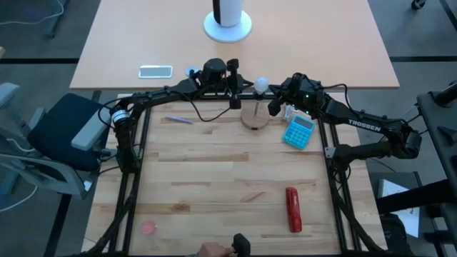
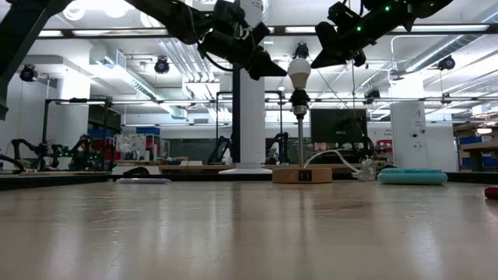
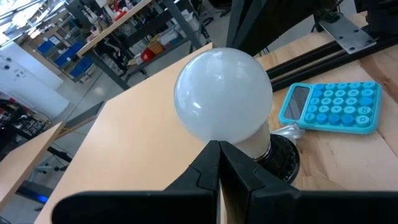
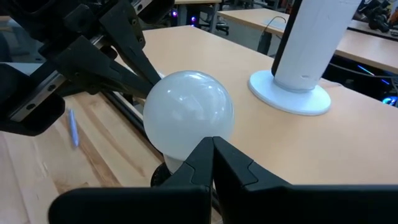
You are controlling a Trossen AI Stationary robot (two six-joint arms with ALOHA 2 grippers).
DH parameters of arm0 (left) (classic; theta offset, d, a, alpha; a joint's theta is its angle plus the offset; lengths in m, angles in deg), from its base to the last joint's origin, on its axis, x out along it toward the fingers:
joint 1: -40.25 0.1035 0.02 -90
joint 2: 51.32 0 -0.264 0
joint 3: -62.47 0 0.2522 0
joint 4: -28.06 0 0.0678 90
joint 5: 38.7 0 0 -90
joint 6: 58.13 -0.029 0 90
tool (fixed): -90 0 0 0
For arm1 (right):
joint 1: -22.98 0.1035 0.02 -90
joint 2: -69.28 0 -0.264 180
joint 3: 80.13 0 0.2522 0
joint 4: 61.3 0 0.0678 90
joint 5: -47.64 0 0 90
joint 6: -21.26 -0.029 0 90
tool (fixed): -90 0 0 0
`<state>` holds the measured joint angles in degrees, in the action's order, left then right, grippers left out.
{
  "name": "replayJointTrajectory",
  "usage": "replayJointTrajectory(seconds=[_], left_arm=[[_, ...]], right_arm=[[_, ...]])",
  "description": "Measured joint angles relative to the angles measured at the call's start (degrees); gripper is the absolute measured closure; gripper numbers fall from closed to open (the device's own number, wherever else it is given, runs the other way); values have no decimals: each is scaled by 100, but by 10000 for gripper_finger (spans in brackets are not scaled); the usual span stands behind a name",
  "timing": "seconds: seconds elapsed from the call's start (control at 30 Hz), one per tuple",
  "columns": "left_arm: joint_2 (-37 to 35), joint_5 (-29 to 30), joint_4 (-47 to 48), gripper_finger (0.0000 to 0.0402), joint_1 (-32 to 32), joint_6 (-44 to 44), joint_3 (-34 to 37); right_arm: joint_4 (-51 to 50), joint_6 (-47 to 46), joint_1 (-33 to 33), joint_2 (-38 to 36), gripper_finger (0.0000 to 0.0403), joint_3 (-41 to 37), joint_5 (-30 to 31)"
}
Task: Screw lightbulb
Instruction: Insert the lightbulb into the lamp
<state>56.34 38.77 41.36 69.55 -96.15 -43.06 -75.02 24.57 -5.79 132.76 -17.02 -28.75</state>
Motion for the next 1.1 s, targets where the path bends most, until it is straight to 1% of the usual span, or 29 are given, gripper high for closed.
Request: replayJointTrajectory(seconds=[0.17,0.3,0.47,0.67,0.87,1.1], left_arm=[[0,-2,74,401,0,0,0],[0,-2,113,397,0,2,0],[2,2,113,377,0,17,0],[4,5,110,359,0,69,0],[4,5,106,352,0,130,0],[4,4,183,349,0,259,2]], right_arm=[[-2,2,0,0,391,0,-9],[-7,-18,0,0,361,0,-9],[-28,-119,2,-1,317,2,-7],[-39,-136,2,-17,282,2,-4],[-59,-149,0,-69,266,2,2],[-257,-286,0,-173,264,2,2]])
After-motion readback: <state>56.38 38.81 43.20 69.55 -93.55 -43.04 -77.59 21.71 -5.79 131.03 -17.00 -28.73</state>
